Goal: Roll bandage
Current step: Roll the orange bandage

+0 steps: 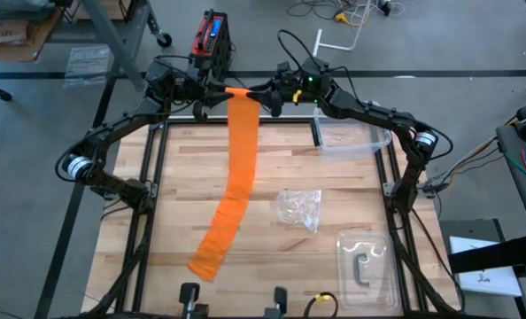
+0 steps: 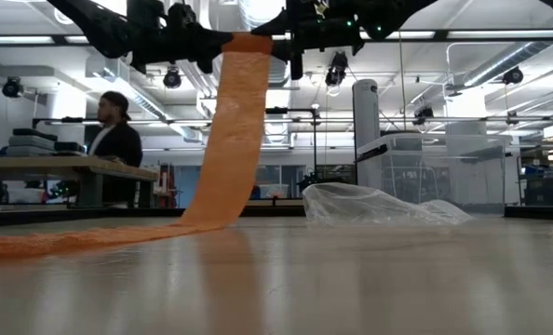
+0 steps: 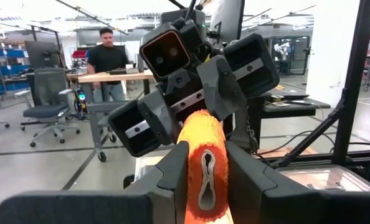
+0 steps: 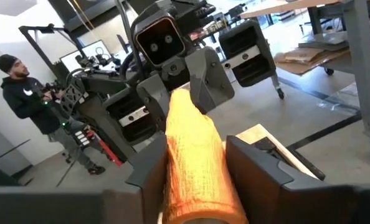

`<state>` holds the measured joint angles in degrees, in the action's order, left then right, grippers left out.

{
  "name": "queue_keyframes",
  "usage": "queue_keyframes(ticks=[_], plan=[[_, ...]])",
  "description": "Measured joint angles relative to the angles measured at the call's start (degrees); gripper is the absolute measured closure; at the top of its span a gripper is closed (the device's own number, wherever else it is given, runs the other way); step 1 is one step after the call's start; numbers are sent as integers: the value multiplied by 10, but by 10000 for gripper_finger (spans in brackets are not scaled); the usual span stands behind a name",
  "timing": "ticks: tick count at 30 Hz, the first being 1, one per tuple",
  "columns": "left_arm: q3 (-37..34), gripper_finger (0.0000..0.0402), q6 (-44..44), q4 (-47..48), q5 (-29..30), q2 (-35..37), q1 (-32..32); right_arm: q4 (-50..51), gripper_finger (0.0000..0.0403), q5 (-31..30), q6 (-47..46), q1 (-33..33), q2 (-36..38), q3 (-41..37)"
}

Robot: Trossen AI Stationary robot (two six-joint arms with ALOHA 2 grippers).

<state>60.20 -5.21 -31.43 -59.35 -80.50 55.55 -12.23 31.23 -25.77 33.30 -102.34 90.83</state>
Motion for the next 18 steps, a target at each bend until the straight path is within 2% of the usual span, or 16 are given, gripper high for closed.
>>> queue_keyframes(ticks=[5, 9, 13, 18], plan=[[0, 326, -3, -1, 5, 2, 0, 3, 187, 3, 1, -2, 0, 0], [0, 326, -4, -1, 4, 2, 0, 0, 173, 3, 1, -2, 0, 0], [0, 326, -3, -1, 4, 2, 0, 0, 185, -5, 4, -2, 0, 0], [0, 326, -11, -3, 5, 2, 0, -1, 228, -13, 30, -4, 0, 0]])
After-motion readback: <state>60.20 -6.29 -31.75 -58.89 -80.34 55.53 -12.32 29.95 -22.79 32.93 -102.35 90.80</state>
